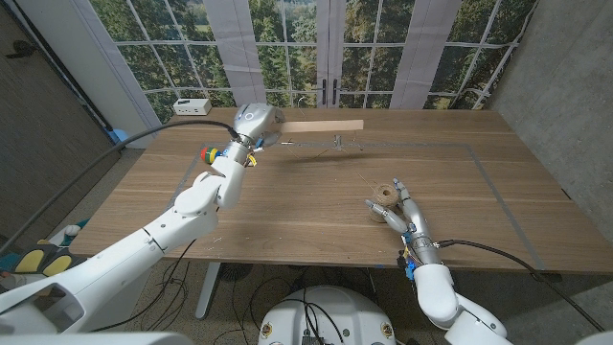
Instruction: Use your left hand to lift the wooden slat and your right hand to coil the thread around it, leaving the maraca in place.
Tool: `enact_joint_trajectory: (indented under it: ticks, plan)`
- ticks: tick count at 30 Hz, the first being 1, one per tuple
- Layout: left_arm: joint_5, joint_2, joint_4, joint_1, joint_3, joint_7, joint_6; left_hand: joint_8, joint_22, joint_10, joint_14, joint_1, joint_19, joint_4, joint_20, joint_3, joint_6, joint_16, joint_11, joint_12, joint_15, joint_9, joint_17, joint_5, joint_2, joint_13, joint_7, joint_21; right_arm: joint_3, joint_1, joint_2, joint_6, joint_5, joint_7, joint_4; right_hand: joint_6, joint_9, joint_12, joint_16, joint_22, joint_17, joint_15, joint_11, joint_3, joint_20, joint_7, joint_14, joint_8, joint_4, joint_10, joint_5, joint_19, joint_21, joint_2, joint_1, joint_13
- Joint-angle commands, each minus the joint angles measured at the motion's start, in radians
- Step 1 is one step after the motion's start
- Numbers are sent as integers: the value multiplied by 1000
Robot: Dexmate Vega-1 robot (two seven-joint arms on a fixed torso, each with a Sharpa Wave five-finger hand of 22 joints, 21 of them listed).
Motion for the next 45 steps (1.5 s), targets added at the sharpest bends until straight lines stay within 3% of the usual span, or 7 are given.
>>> enact_joint_trajectory:
  ticks: [1,9,17,23,30,36,45]
  plan:
    - [-2,3,12,-10,-1,-6,-11,5,2,10,154,163,-4,5,-57,0,21,0,2,-2,-215,17,6,6,169,5,-14,7,-53,57,35,-91,-49,-80,26,68,2,31,36,6,11,-8,-21,6,7,-8,78,24,16,72,12,48,14,17,54,3]
    - [-10,2,29,-18,-2,-2,-21,4,2,9,155,164,-6,5,-57,-1,21,-2,-1,-4,-216,18,9,6,169,8,-14,10,-77,99,80,-79,-59,-147,79,315,1,83,129,15,65,-77,-82,-2,0,-64,217,88,49,271,19,128,42,118,109,8]
    - [-22,-4,55,-36,4,-11,-30,3,1,10,155,163,-8,6,-57,-2,20,-4,-2,-7,-215,19,13,6,169,11,-16,13,-83,120,106,-111,-51,-186,89,615,-5,149,315,36,178,-181,-99,22,-87,-94,480,149,40,550,-9,287,137,267,257,5]
    - [-37,-13,77,-50,10,-13,-40,1,1,10,155,163,-10,7,-57,-2,19,-5,-2,-8,-216,19,16,6,169,13,-16,15,-77,133,107,-68,-20,-185,97,872,-11,203,233,42,148,-166,-90,46,-80,-73,449,189,75,793,-44,239,162,299,258,-5]
    - [-48,-26,104,-62,19,2,-48,0,0,12,156,163,-11,7,-58,-3,18,-7,-2,-10,-216,19,18,6,170,15,-16,18,-57,143,101,0,7,-185,98,955,-12,214,184,39,117,-192,-71,77,-76,-49,442,184,74,882,-61,205,168,304,284,-11]
    - [-58,-34,118,-66,20,22,-49,0,0,12,157,162,-13,8,-58,-4,18,-8,-1,-12,-216,20,21,7,170,16,-16,19,-33,153,86,15,-1,-186,70,968,-9,221,217,37,126,-204,-40,109,-114,-32,564,162,70,895,-64,240,197,312,325,4]
    - [-70,-41,131,-65,22,49,-45,-1,-1,13,157,162,-16,8,-59,-4,20,-10,-1,-16,-216,21,24,7,170,18,-15,22,29,166,42,29,23,-131,7,975,-3,243,207,38,131,-194,-62,111,-115,-29,563,152,78,918,-65,227,203,307,328,22]
